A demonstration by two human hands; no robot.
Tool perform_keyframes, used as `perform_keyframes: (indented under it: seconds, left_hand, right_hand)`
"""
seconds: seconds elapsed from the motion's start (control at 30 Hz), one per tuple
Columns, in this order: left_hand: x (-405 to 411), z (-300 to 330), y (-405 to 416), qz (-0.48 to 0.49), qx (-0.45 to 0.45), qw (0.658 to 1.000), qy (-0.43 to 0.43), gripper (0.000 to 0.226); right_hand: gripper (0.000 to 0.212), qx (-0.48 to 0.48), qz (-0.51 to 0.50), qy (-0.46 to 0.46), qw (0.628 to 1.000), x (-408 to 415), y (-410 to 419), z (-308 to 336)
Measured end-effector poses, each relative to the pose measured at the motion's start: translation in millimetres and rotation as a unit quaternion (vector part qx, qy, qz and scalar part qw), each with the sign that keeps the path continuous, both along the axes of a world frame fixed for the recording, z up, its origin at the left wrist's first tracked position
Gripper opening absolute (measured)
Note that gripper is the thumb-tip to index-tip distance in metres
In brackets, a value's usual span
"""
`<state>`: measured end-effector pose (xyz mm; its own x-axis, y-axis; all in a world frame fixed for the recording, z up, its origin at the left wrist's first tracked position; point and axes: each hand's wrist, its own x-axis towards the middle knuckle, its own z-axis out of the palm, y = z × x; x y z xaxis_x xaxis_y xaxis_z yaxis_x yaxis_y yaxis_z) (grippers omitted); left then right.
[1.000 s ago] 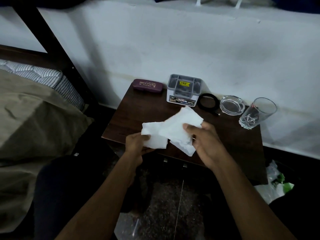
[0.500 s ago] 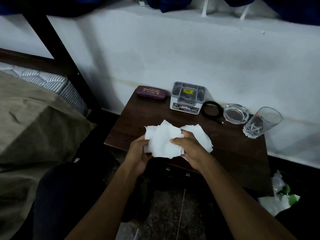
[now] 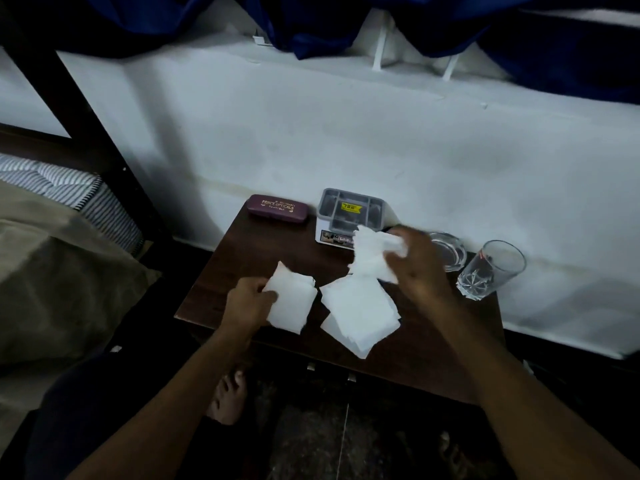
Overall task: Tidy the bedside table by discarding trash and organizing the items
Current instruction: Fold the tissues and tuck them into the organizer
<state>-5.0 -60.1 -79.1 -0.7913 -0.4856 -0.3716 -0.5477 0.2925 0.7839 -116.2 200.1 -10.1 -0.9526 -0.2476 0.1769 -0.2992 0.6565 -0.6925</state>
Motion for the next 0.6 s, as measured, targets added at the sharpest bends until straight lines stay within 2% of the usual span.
perform_keyframes:
  seconds: [0.07, 0.13, 0.2, 0.23, 0.27, 0.33, 0.4, 0.47, 0.53, 0.6]
  left_hand:
    - [-5, 6, -6, -0.062, -0.097, 0.993, -0.024, 0.024]
    - [-8, 15, -10, -0.094, -0.195, 0.975, -0.058, 0.033]
    - [-14, 24, -12, -0.099, -0.272, 0.955, -0.073, 0.036]
    - [-17, 29, -11, -0.101, -0.298, 0.947, -0.068, 0.037]
    - [-22, 32, -10, -0.104, -0.313, 0.942, -0.059, 0.037]
    - [-35, 40, -4, -0.116, -0.323, 0.939, -0.038, 0.035]
    - [-49, 46, 2, -0.13, -0.318, 0.939, -0.017, 0.032]
    - [-61, 52, 11, -0.145, -0.313, 0.939, 0.005, 0.029]
    - [-71, 55, 22, -0.153, -0.309, 0.939, 0.024, 0.025]
    - [-78, 54, 33, -0.152, -0.299, 0.941, 0.048, 0.02]
  right_hand:
    - [0.024, -0.012, 0.014, 0.038, 0.999, -23, 12, 24]
    - [0.029, -0.014, 0.002, 0.037, 0.999, -44, 13, 45]
    - [0.026, -0.014, -0.007, 0.0, 1.0, -71, 13, 56]
    - [0.017, -0.025, -0.004, -0.039, 0.999, -85, 13, 56]
    - [0.017, -0.038, 0.008, -0.087, 0.995, -96, 11, 58]
    - [0.053, -0.092, 0.035, -0.196, 0.976, -113, 7, 61]
    - [0.07, -0.085, 0.047, -0.243, 0.965, -119, 0, 66]
    - [0.055, 0.032, 0.028, -0.184, 0.982, -124, -10, 65]
    - [0.031, 0.161, -0.001, -0.064, 0.985, -129, -19, 60]
    - [0.022, 0.209, 0.008, -0.021, 0.978, -132, -28, 53]
